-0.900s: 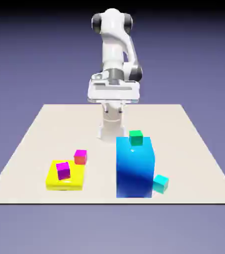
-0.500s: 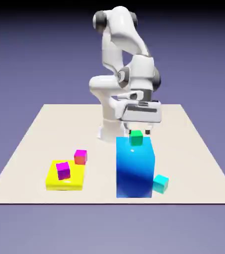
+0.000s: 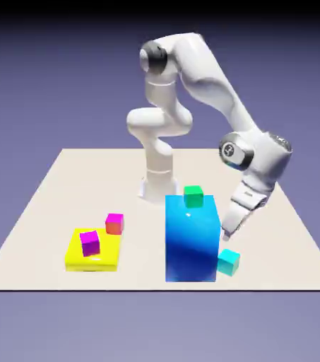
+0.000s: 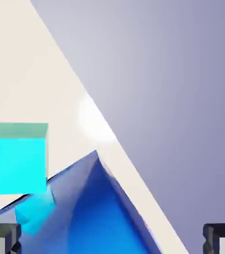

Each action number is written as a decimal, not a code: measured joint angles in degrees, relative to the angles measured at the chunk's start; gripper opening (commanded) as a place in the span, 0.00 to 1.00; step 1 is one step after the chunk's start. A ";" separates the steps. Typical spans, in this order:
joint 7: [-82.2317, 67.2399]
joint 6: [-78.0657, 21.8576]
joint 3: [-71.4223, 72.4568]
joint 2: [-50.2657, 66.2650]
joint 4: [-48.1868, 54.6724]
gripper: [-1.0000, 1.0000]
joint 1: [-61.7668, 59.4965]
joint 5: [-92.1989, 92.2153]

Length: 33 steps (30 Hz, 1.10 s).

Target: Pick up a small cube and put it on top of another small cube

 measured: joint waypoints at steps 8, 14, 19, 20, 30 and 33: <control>5.17 -8.95 2.88 11.29 5.50 0.50 0.98 0.71; 7.55 -1.40 0.23 15.76 1.79 0.00 0.81 -2.92; 4.04 -7.58 6.52 12.59 6.26 0.00 -3.10 2.87; 3.57 -7.60 7.86 12.27 6.56 0.00 -5.18 4.64; -1.07 -7.84 21.21 9.07 9.56 0.00 -25.95 22.40; -1.93 -10.51 22.76 4.75 10.01 0.00 -31.23 29.66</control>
